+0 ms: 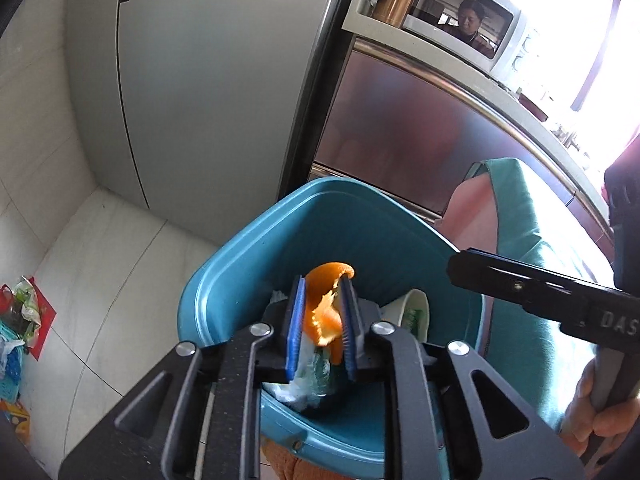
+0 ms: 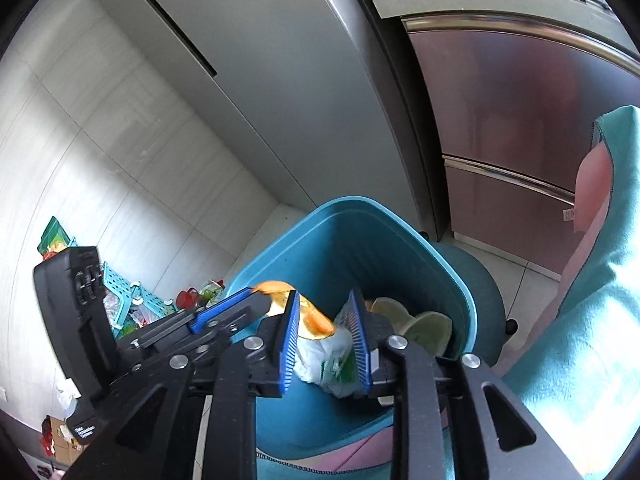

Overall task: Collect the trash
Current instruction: 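Lower both tools into the teal bin and open them to drop the peels, then return both tools to the table toward the foam net and gold wrapper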

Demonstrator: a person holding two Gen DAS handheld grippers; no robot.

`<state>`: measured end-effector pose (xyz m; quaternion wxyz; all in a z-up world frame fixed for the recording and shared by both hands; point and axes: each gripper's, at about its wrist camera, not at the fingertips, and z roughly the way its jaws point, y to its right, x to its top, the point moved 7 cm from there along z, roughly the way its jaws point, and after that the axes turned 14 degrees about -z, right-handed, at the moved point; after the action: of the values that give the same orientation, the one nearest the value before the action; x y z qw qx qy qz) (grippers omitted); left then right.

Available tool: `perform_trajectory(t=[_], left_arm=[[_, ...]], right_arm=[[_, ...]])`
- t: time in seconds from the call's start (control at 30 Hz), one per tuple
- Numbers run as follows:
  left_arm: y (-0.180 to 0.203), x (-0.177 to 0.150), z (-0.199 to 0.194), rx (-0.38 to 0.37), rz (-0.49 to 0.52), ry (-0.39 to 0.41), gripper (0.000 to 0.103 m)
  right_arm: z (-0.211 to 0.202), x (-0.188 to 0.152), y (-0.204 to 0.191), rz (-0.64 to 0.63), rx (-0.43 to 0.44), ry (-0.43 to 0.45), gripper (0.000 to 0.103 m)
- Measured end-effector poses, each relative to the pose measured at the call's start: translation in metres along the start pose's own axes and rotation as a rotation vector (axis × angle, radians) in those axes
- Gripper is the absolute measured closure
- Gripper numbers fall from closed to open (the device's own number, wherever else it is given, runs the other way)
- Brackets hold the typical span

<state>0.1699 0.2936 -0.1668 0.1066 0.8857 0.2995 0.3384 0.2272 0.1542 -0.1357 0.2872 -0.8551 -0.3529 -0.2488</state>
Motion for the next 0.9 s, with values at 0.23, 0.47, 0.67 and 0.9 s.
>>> perform_trajectory(t=[0.23, 0.47, 0.67, 0.9], left_arm=[[0.003, -0.001, -0.001, -0.010, 0.014, 0.014, 0.080], [0.023, -0.007, -0.022, -0.057, 0.056, 0.044, 0.079], [0.068, -0.023, -0.049, -0.165, 0.140, 0.059, 0.074], [0.137, -0.056, -0.071, -0.345, 0.239, -0.005, 0.070]], right_arm=[[-0.017, -0.009, 0.009, 0.027, 0.009, 0.028, 0.075], [-0.055, -0.023, 0.009, 0.021, 0.024, 0.087, 0.072], [-0.107, -0.041, 0.019, 0.020, -0.011, 0.170, 0.066], [-0.174, -0.086, 0.057, 0.089, -0.116, 0.243, 0.063]])
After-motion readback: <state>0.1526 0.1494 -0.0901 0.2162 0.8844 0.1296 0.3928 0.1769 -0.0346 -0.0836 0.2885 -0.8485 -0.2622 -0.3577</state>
